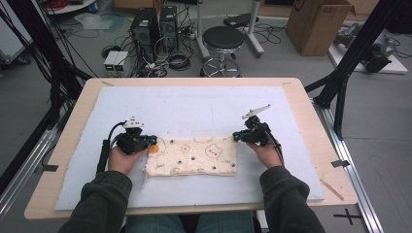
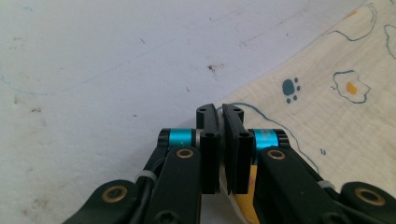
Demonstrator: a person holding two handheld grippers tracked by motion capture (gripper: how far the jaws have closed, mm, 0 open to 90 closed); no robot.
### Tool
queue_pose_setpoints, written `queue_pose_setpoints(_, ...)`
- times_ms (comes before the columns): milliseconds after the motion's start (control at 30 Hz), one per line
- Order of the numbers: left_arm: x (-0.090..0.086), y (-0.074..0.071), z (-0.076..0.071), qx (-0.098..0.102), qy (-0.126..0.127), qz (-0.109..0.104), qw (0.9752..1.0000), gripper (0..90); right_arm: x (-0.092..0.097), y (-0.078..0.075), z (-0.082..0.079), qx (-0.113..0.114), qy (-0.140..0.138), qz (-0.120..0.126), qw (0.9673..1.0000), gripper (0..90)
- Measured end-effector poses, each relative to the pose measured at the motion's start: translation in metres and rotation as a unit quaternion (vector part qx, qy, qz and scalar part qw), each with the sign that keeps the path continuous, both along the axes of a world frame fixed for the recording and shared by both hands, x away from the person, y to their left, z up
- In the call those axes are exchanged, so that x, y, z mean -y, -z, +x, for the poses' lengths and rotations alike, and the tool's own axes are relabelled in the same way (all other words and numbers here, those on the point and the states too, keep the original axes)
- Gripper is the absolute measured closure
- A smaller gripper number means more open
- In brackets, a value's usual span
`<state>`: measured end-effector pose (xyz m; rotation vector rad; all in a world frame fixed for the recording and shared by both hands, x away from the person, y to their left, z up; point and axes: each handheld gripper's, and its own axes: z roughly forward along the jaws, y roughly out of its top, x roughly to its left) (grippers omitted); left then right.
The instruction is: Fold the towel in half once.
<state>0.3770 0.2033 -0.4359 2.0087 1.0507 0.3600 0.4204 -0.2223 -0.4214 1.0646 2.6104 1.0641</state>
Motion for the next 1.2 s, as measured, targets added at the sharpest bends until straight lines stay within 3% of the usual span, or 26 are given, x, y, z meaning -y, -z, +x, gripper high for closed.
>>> queue_pose_setpoints(100,-0.001,0.003,0.003,-0.001,-0.013,-0.006,0.9999,85.5,0.000,0.004,0.004,-0.002,0.005,-0.002,1.0000,86.9)
queue_pose_setpoints(167,-0.002,0.006,0.005,-0.008,-0.008,0.006,0.9999,85.5,-0.002,0.005,0.005,-0.005,0.006,-0.003,1.0000,87.0)
queue_pose_setpoints(300,-0.003,0.005,0.005,-0.007,-0.008,0.002,0.9999,84.7,-0.004,0.009,0.009,-0.006,0.006,-0.005,1.0000,85.9)
queue_pose_setpoints(367,-0.005,0.004,0.005,-0.010,-0.012,-0.001,0.9999,79.3,-0.004,0.010,0.009,-0.012,0.001,0.004,0.9999,83.3)
queue_pose_setpoints(433,-0.008,0.002,0.005,-0.011,-0.019,-0.016,0.9996,67.7,-0.003,0.008,0.008,-0.006,0.008,0.008,0.9999,73.0)
queue_pose_setpoints(533,-0.012,-0.001,0.005,-0.004,-0.028,-0.033,0.9991,60.8,0.001,0.005,0.006,-0.006,0.010,0.030,0.9995,63.7)
queue_pose_setpoints(667,-0.013,-0.004,0.004,0.005,-0.024,-0.044,0.9987,60.1,0.000,-0.002,0.002,0.014,0.001,0.044,0.9989,61.5)
queue_pose_setpoints(800,-0.012,-0.003,0.005,0.008,-0.021,-0.054,0.9983,60.1,-0.003,-0.002,0.002,0.015,-0.001,0.050,0.9986,61.5)
queue_pose_setpoints(967,-0.013,0.000,0.007,-0.002,-0.025,-0.040,0.9989,63.3,-0.005,0.000,0.004,0.015,-0.003,0.048,0.9987,60.7)
queue_pose_setpoints(1200,-0.010,-0.005,0.003,0.009,-0.021,-0.044,0.9988,60.1,-0.003,-0.003,0.003,0.018,-0.003,0.066,0.9976,55.9)
